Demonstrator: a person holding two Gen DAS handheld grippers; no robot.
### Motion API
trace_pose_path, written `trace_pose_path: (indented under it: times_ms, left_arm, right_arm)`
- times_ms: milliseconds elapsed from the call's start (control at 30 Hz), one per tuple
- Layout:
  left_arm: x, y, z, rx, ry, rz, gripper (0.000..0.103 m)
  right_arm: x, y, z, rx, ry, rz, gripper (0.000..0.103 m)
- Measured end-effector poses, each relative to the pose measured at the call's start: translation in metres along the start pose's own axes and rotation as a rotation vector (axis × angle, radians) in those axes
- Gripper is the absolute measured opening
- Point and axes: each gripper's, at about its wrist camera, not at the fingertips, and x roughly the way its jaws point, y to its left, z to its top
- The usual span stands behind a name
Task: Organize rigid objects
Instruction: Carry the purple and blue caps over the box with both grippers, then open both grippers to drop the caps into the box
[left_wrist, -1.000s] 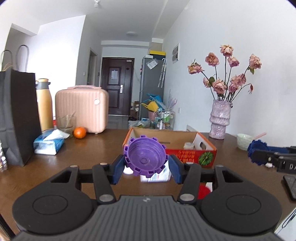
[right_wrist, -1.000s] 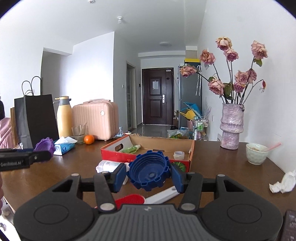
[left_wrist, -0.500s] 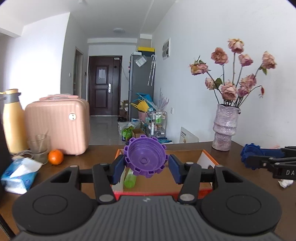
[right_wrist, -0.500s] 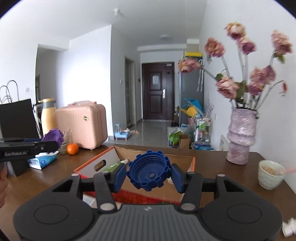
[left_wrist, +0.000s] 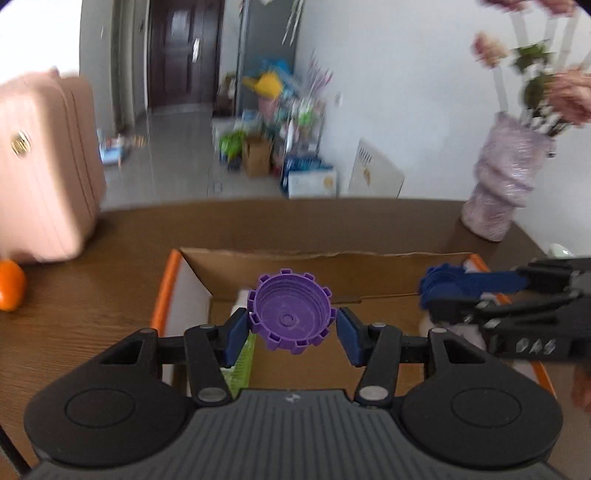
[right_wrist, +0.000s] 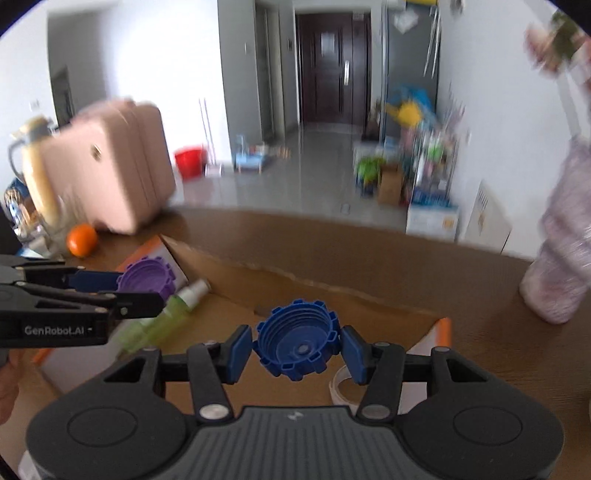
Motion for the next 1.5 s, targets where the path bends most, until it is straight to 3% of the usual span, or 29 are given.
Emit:
trace_pose_path:
  times_ms: [200, 267, 333, 400, 533, 733, 933, 1067, 1233, 1333, 1500]
  left_arm:
    - [0.060, 0.005, 0.008, -0.004, 0.180, 0.005, 0.055]
    - [0.065, 0.002, 0.008, 0.014, 0.191, 0.026, 0.055]
    - [0.065, 0.001, 0.007, 0.025, 0.194, 0.016, 0.060]
    - [0.061, 0.001, 0.006, 0.024, 0.197, 0.008, 0.065]
    - [0.041, 0.003, 0.008, 0.021, 0.169, 0.028, 0.068]
    - [-0.017, -0.007, 0.014, 0.013, 0.064, 0.065, 0.077]
    - [-0.093, -0.033, -0.004, 0.040, -0.095, 0.114, 0.083]
    - [-0.142, -0.056, -0.018, 0.055, -0.164, 0.103, 0.084]
    - [-0.197, -0.083, -0.050, 0.058, -0.281, 0.140, 0.089]
    - [-0.226, -0.097, -0.077, 0.061, -0.358, 0.144, 0.099]
    - [-0.259, -0.120, -0.124, 0.064, -0.431, 0.153, 0.100]
  right_arm:
    - [0.074, -0.009, 0.008, 0.028, 0.176, -0.019, 0.053]
    - [0.086, -0.009, 0.008, 0.026, 0.198, -0.046, 0.055]
    - [0.090, -0.010, 0.007, 0.018, 0.208, -0.057, 0.067]
    - [0.088, -0.008, 0.008, 0.018, 0.204, -0.047, 0.073]
    - [0.067, -0.010, 0.012, 0.021, 0.165, -0.033, 0.073]
    - [0.003, -0.009, 0.014, 0.026, 0.049, -0.029, 0.075]
    - [-0.089, -0.008, -0.002, 0.030, -0.154, -0.026, 0.081]
    - [-0.147, -0.008, -0.019, 0.037, -0.252, -0.023, 0.082]
    - [-0.210, -0.011, -0.052, 0.037, -0.354, 0.004, 0.085]
    - [-0.239, -0.010, -0.075, 0.022, -0.407, 0.015, 0.087]
    - [-0.273, -0.014, -0.119, 0.024, -0.449, 0.048, 0.089]
